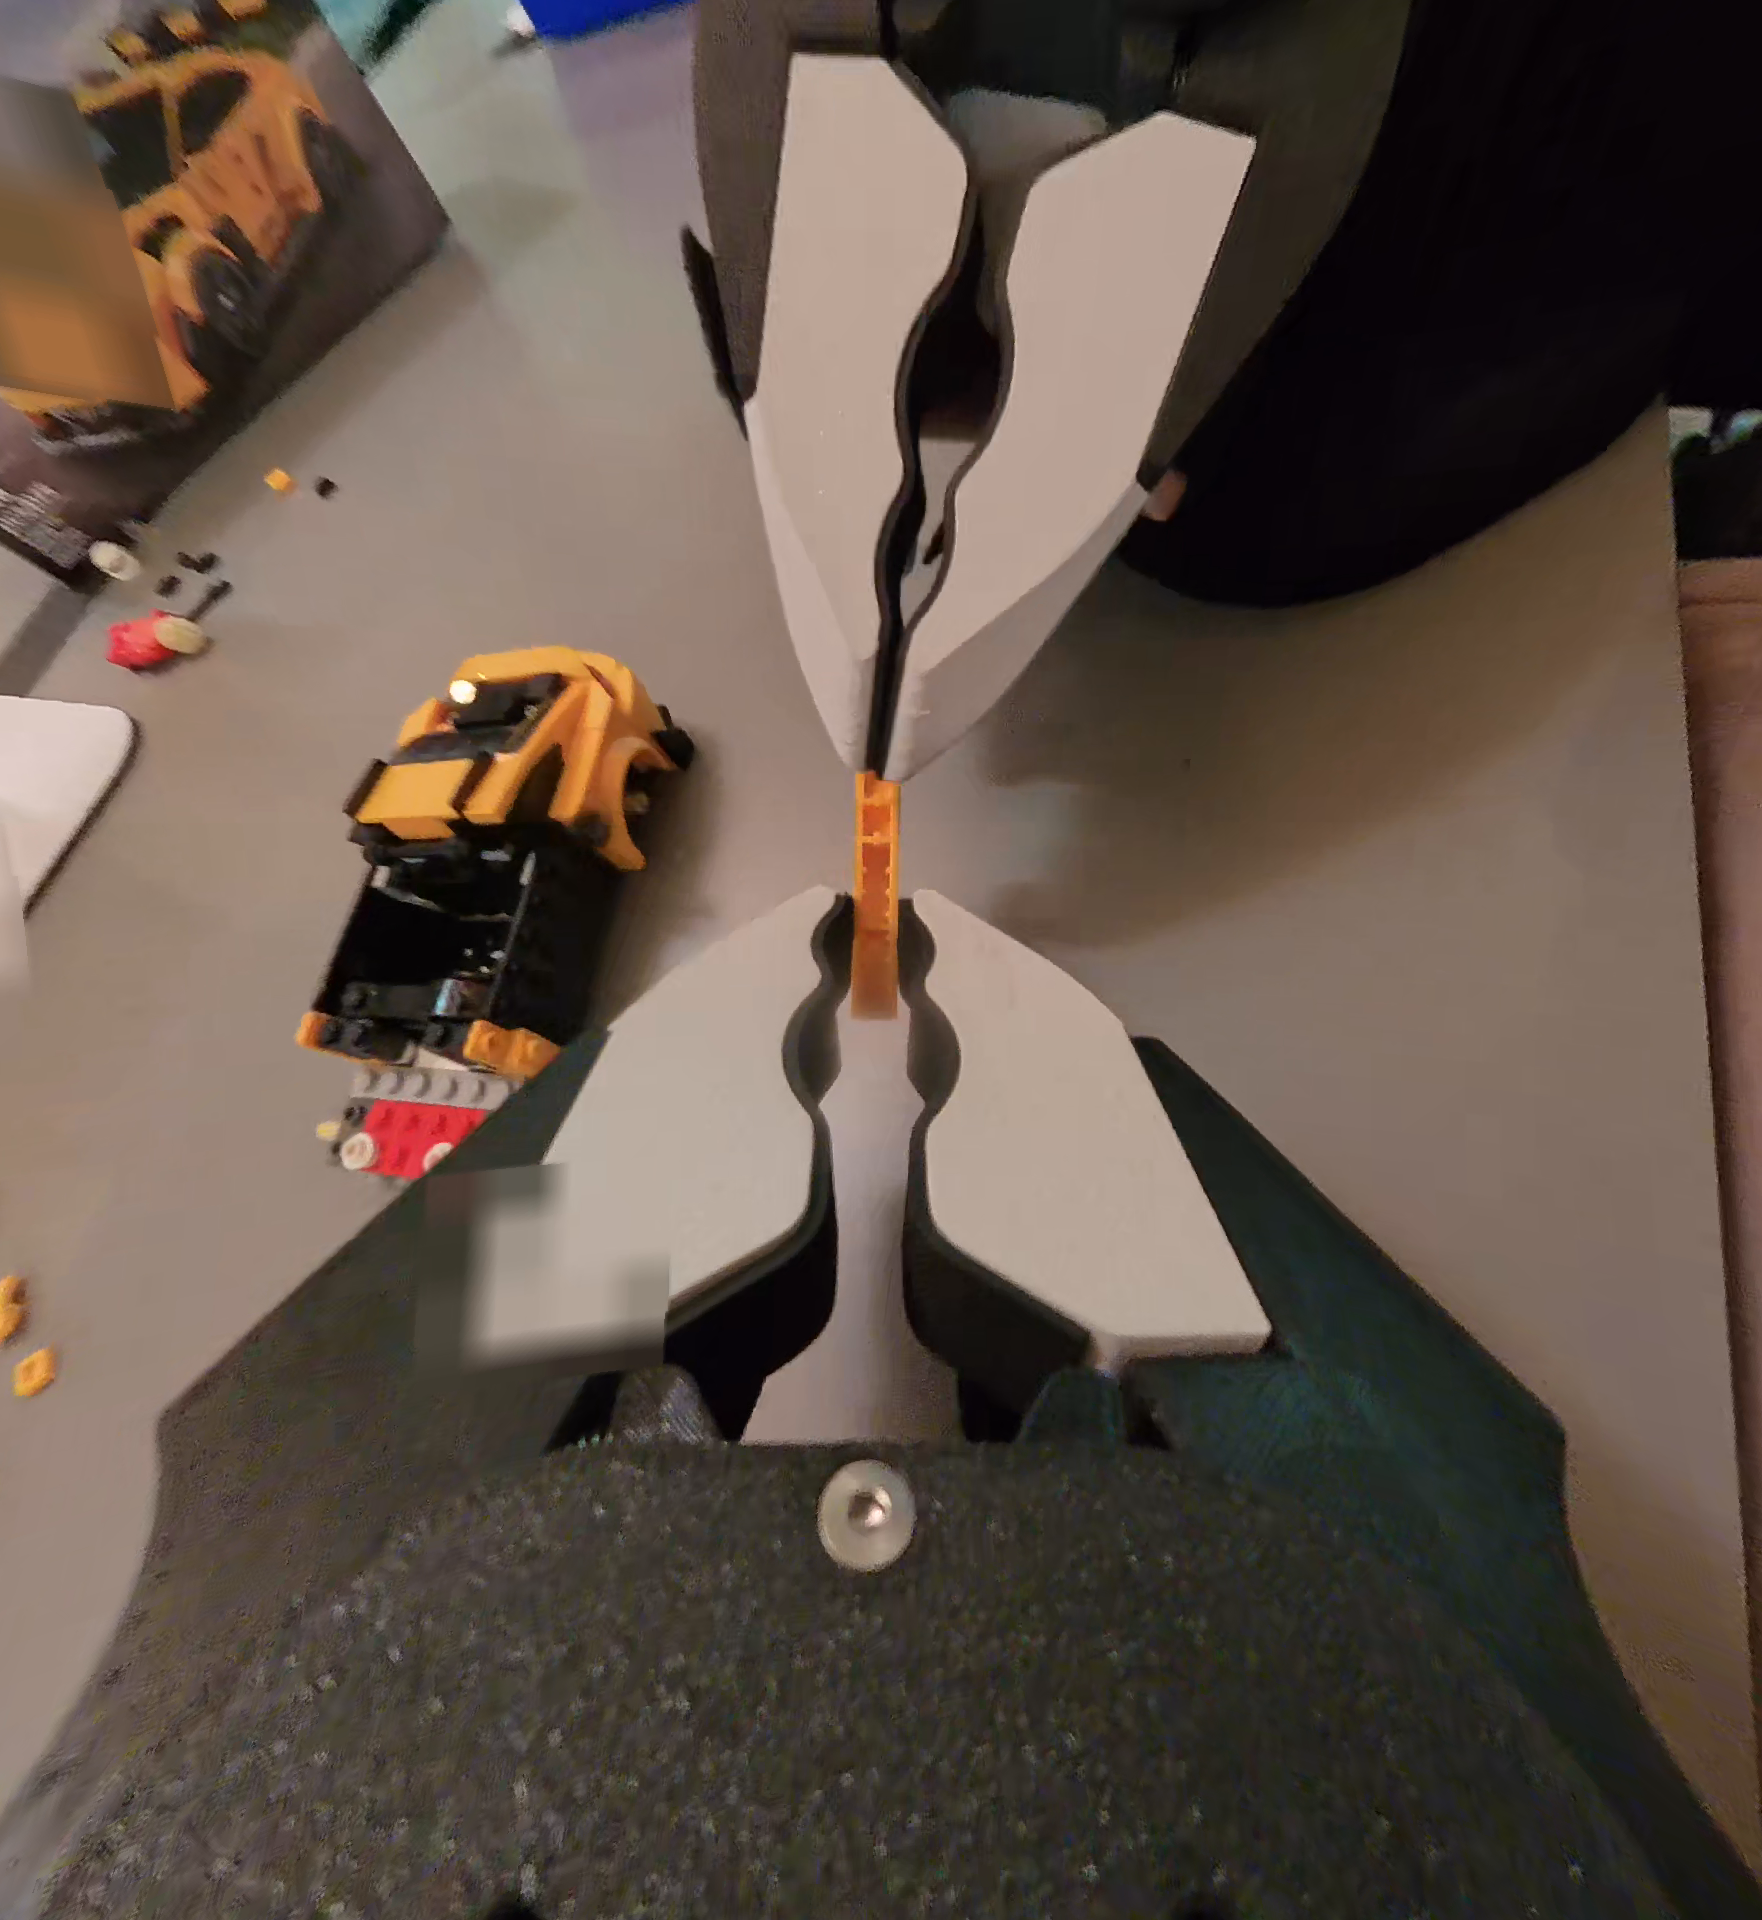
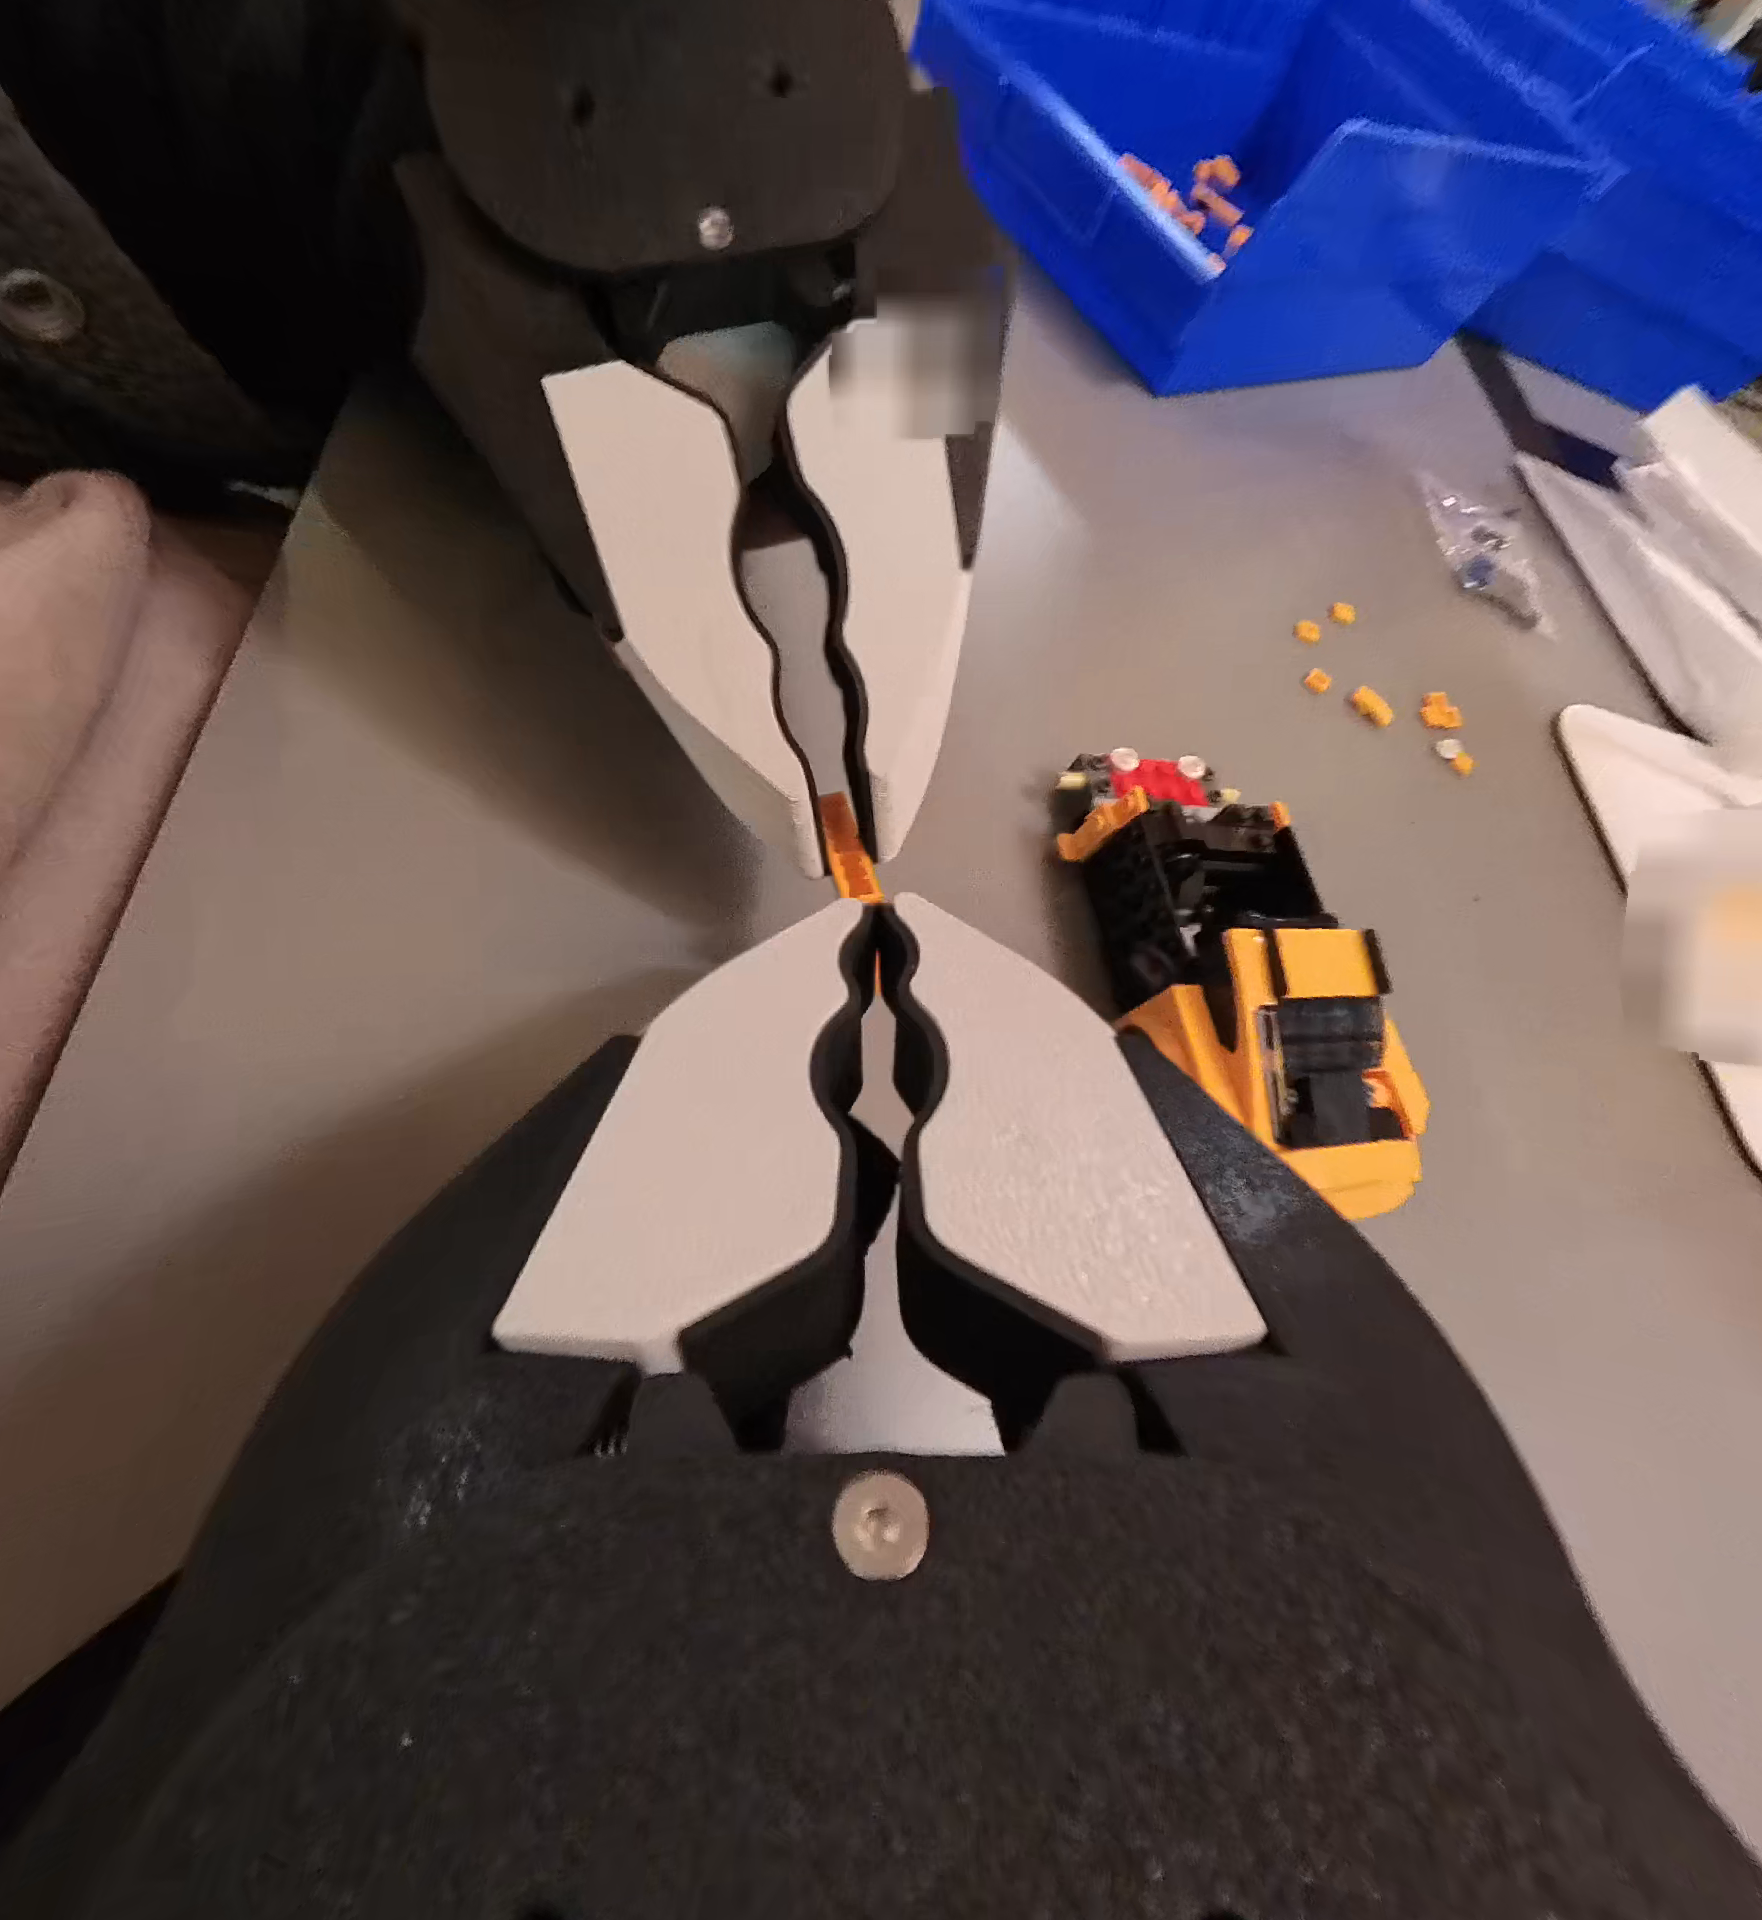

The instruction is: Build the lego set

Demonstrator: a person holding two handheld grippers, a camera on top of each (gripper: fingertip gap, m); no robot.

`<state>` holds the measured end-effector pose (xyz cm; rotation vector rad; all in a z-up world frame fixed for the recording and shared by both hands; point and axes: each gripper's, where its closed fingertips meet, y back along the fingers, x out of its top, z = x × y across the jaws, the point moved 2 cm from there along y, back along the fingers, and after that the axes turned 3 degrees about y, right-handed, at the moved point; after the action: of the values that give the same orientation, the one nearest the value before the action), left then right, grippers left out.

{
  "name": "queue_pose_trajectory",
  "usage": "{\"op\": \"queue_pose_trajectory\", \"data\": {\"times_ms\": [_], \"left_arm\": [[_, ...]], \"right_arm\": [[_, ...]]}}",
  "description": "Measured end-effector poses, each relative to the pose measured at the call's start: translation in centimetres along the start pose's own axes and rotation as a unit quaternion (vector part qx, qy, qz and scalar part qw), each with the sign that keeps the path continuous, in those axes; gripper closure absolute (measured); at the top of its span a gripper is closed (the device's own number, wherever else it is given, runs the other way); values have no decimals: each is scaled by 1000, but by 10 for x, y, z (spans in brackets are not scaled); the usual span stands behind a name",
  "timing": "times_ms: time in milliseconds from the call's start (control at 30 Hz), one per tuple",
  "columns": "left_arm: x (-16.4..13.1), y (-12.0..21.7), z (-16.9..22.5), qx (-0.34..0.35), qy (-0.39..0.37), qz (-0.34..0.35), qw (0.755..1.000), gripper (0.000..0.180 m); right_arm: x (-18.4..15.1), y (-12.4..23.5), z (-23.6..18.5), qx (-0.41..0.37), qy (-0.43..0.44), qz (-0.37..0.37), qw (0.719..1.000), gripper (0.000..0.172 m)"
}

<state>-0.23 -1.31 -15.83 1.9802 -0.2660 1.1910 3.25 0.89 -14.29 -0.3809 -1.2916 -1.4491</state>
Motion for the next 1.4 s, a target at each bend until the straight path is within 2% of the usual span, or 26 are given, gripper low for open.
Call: {"op": "queue_pose_trajectory", "data": {"times_ms": [167, 300, 367, 500, 600, 667, 767, 900, 1167, 1400], "left_arm": [[-21, -5, -1, -32, 10, -63, 997, 172], [-34, 0, -6, -33, 15, -115, 993, 173], [-39, 15, -14, -33, 26, -145, 989, 173], [-43, 65, -47, -8, 70, -159, 985, 173], [-54, 97, -74, 23, 105, -162, 981, 173], [-66, 107, -83, 28, 124, -168, 978, 173], [-73, 101, -73, -6, 149, -158, 976, 173], [-82, 84, -58, -39, 144, -167, 975, 173], [-87, 72, -43, -93, 136, -166, 972, 173], [-84, 69, -36, -114, 135, -159, 971, 173]], "right_arm": [[-12, -8, -7, 52, 6, -49, 997, 172], [-20, -11, 5, 45, -10, -70, 997, 171], [-22, -14, 10, 40, -18, -76, 996, 170], [-16, -27, 15, 41, -20, -83, 995, 162], [-6, -47, 19, 53, -27, -89, 994, 155], [4, -63, 16, 80, -30, -92, 992, 152], [10, -86, 12, 108, -10, -117, 987, 151], [9, -101, 10, 135, -14, -152, 979, 153], [11, -108, 9, 160, -19, -173, 972, 158], [12, -108, 8, 182, -7, -178, 967, 161]]}}
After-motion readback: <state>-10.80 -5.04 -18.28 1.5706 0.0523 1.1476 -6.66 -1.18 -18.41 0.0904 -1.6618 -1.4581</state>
